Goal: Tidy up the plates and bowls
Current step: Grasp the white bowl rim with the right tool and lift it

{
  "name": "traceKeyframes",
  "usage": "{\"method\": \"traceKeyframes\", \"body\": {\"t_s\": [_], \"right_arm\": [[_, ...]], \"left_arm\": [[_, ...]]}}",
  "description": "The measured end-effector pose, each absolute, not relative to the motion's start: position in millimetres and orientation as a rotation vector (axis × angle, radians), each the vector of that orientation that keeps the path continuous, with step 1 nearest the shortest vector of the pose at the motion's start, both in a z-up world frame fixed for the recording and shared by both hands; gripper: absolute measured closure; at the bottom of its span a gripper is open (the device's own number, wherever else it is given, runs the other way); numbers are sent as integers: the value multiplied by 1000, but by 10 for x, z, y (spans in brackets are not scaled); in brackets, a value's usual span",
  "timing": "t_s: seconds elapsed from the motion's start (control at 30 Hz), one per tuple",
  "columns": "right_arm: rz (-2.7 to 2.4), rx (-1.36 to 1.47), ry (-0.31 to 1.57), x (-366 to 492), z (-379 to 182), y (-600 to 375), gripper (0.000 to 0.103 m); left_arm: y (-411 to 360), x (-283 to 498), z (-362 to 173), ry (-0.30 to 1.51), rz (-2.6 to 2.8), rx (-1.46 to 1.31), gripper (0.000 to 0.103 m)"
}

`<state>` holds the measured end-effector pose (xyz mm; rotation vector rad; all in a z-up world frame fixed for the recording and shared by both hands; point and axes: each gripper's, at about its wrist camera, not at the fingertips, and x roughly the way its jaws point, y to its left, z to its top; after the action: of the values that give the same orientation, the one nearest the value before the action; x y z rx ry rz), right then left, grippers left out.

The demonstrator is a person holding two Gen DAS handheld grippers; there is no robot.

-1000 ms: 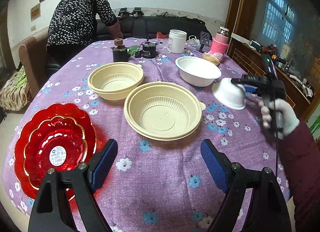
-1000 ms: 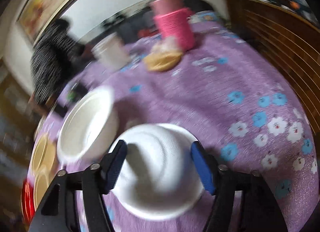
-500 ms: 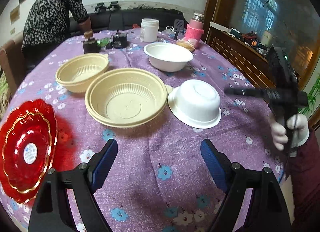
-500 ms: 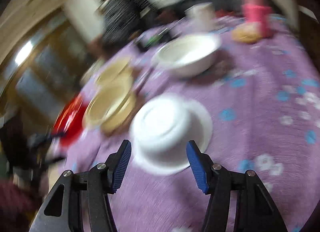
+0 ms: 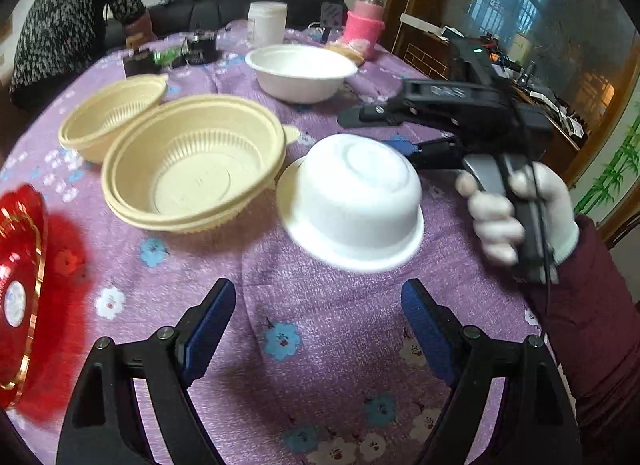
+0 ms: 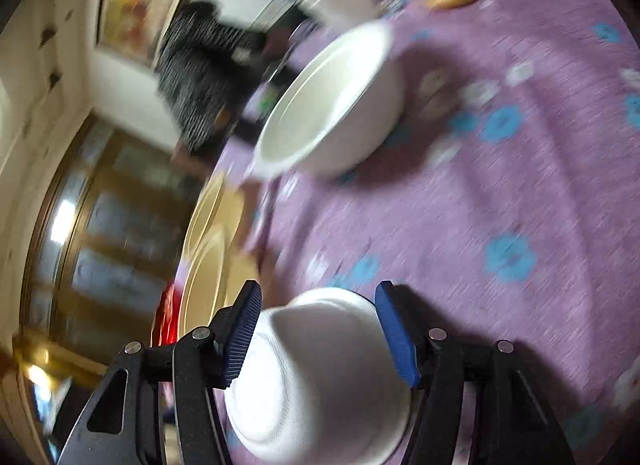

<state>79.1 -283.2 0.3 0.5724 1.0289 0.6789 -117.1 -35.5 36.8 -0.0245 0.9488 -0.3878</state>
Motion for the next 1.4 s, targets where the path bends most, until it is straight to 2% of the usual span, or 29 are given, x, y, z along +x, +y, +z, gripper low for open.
{"method": "traceKeyframes", "body": {"t_s": [0.07, 0.13, 0.2, 0.4, 0.57, 0.6, 0.8, 0.93, 1.0, 1.07, 1.2, 1.33, 1.4], "right_arm": [[770, 529, 1071, 634, 3, -2696, 39], [844, 502, 1098, 471, -15, -2548, 37], [867, 495, 1093, 359, 0, -2469, 35], [1097, 712, 1185, 150, -214, -2220, 34], [1045, 874, 1103, 179, -212, -2419, 35], [1004, 874, 1091, 178, -216, -2459, 38], [772, 744, 987, 12, 23, -2736, 36], [573, 715, 900, -189, 48, -3254, 36], [497, 778, 851, -330, 46, -3572, 36], [399, 768, 770, -470, 143, -3787, 36], [85, 572, 662, -643, 382, -4017, 34], [-66, 478, 685, -557, 385, -3960, 34], [-47, 505, 699, -485, 346, -3844, 34]], "left_arm": [[-338, -1142, 315, 960, -388, -40, 19], [-317, -1137, 267, 969, -406, -59, 9], [-307, -1169, 242, 968, -441, -79, 5], [-414, -1364, 294, 910, -522, -31, 5], [-409, -1331, 452, 910, -673, -163, 5], [-444, -1286, 465, 927, -725, -199, 5], [-908, -1185, 594, 939, -892, -204, 5], [-1320, -1204, 551, 1030, -1060, -239, 5], [-1443, -1278, 587, 1018, -1078, -204, 6], [-1361, -1301, 707, 913, -946, -159, 6], [-1143, -1176, 826, 720, -465, 46, 6], [-973, -787, 444, 921, -257, 12, 6], [-1006, -678, 280, 950, -214, 32, 6]]}}
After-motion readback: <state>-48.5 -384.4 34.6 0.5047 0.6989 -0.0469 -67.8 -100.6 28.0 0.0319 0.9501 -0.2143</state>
